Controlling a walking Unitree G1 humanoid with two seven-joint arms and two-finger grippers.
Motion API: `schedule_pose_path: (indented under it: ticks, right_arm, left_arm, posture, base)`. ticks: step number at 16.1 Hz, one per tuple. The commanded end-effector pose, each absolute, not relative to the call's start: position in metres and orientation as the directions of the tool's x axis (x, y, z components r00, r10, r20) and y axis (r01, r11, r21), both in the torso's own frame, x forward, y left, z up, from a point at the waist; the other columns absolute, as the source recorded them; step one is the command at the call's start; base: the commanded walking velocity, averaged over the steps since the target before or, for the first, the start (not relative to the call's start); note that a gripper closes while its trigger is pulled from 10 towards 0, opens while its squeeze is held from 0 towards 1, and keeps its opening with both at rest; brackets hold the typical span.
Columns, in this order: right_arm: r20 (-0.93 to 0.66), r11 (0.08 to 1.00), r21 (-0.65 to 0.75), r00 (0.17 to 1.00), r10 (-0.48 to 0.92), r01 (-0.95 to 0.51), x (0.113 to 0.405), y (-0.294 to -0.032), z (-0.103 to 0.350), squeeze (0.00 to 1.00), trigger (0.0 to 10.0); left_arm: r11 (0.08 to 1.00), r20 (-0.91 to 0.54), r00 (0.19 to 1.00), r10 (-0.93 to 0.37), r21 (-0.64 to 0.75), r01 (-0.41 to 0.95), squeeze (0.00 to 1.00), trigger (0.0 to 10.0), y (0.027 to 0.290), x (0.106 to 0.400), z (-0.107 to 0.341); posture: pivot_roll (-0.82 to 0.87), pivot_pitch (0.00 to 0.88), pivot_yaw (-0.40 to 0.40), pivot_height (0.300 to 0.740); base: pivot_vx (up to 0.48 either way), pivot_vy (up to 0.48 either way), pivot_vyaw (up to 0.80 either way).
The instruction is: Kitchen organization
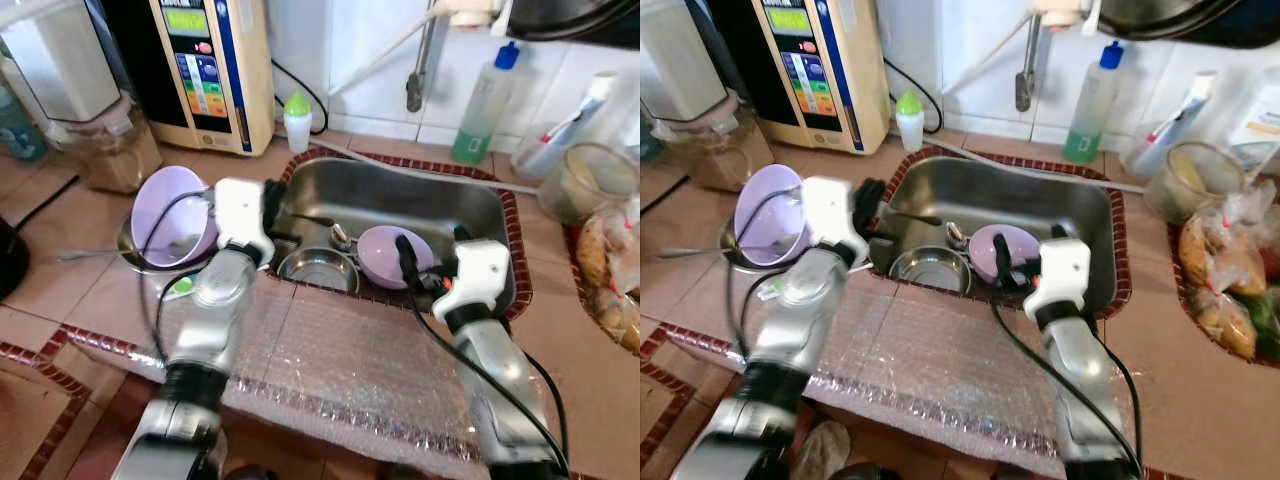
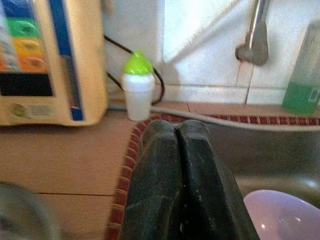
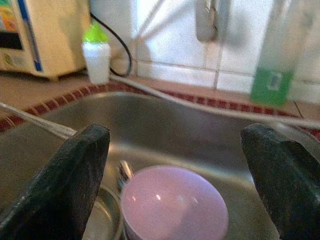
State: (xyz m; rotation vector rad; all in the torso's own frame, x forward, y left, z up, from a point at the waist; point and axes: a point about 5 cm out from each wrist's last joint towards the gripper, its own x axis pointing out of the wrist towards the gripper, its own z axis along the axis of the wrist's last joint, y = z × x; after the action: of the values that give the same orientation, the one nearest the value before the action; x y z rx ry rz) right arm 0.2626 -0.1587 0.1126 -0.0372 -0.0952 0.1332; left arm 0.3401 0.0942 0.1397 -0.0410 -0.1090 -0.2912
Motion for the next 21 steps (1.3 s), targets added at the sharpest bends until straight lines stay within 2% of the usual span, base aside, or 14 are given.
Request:
schedule_pose_path:
  ticks: [1, 2, 3, 8, 13, 17, 18, 21]
  right_arm:
    - [0.102, 0.992, -0.052, 0.988, 0.119, -0.115, 0.258, -0.162, 0.117, 0.00, 10.0]
    - [0.099, 0.993, -0.054, 0.989, 0.107, -0.102, 0.254, -0.164, 0.118, 0.00, 10.0]
    - [0.093, 0.995, -0.057, 0.992, 0.087, -0.082, 0.248, -0.168, 0.117, 0.00, 10.0]
    - [0.076, 0.996, -0.053, 0.995, 0.069, -0.065, 0.245, -0.165, 0.116, 0.00, 10.0]
    - [0.077, 0.996, -0.044, 0.993, 0.086, -0.083, 0.252, -0.160, 0.117, 0.00, 10.0]
    - [0.081, 0.994, -0.042, 0.991, 0.107, -0.104, 0.259, -0.158, 0.118, 0.00, 10.0]
    - [0.086, 0.993, -0.040, 0.990, 0.112, -0.109, 0.261, -0.157, 0.119, 0.00, 10.0]
    - [0.098, 0.992, -0.032, 0.987, 0.125, -0.123, 0.266, -0.153, 0.120, 0.00, 10.0]
  left_arm:
    - [0.951, 0.073, 0.948, -0.309, 0.003, 0.310, 0.06, 10.0, 0.085, 0.345, 0.134]
    - [0.943, 0.035, 0.943, -0.332, 0.027, 0.331, 0.71, 10.0, 0.078, 0.348, 0.130]
    - [0.926, -0.017, 0.928, -0.373, 0.048, 0.374, 1.00, 10.0, 0.067, 0.351, 0.123]
    - [0.918, -0.034, 0.921, -0.388, 0.070, 0.389, 1.00, 10.0, 0.064, 0.354, 0.116]
    - [0.916, -0.017, 0.921, -0.390, 0.093, 0.390, 1.00, 10.0, 0.070, 0.349, 0.112]
    - [0.935, 0.155, 0.923, -0.353, 0.104, 0.340, 1.00, 10.0, 0.079, 0.333, 0.140]
    - [0.935, 0.190, 0.917, -0.352, 0.121, 0.334, 0.00, 10.0, 0.083, 0.326, 0.147]
    - [0.954, 0.223, 0.930, -0.293, 0.124, 0.272, 0.00, 10.0, 0.100, 0.309, 0.157]
  posture:
    - [-0.18, 0.099, 0.069, 0.740]
    - [-0.19, 0.102, 0.072, 0.740]
    - [-0.21, 0.114, 0.088, 0.740]
    - [-0.20, 0.101, 0.111, 0.740]
    - [-0.17, 0.092, 0.099, 0.740]
    - [-0.13, 0.078, 0.078, 0.740]
    - [-0.13, 0.073, 0.075, 0.740]
    - [-0.09, 0.052, 0.067, 0.740]
  base:
    - [0.000, 0.000, 0.00]
    - [0.000, 0.000, 0.00]
    - [0.000, 0.000, 0.00]
    - [0.000, 0.000, 0.00]
    - [0.000, 0.000, 0.00]
    - [0.000, 0.000, 0.00]
    - [0.000, 0.000, 0.00]
    - [0.000, 0.000, 0.00]
